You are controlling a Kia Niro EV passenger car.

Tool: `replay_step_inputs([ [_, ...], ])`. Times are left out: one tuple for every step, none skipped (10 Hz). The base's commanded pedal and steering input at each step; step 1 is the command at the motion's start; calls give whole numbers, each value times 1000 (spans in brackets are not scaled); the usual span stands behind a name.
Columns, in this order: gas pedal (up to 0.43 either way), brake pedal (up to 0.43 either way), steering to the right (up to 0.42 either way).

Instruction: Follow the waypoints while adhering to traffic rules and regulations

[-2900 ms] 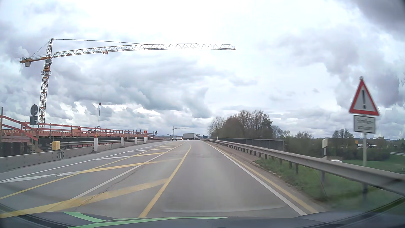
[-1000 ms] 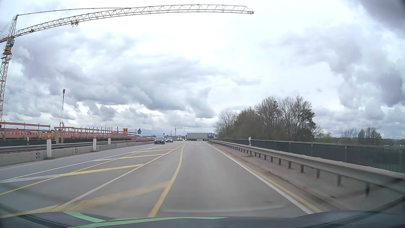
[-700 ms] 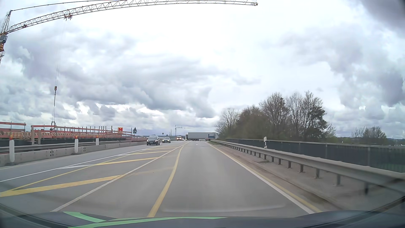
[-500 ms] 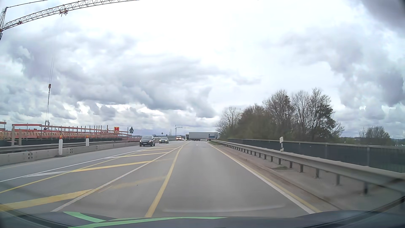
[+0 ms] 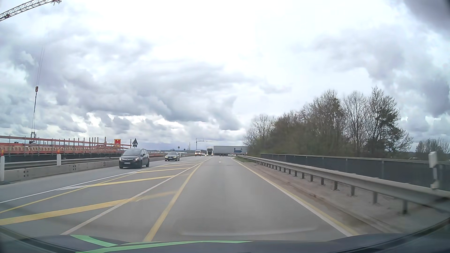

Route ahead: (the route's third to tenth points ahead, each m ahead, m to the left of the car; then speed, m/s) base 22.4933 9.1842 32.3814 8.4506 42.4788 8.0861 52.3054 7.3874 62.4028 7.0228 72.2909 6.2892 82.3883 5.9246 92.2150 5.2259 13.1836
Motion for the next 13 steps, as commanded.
replay_step_inputs([
  [118, 0, -3],
  [118, 0, -2],
  [118, 0, -3],
  [118, 0, -3],
  [118, 0, -2],
  [118, 0, -3],
  [118, 0, -3],
  [118, 0, -3],
  [110, 0, -3],
  [110, 0, -3],
  [98, 0, -3],
  [87, 0, -3],
  [87, 0, -3],
])
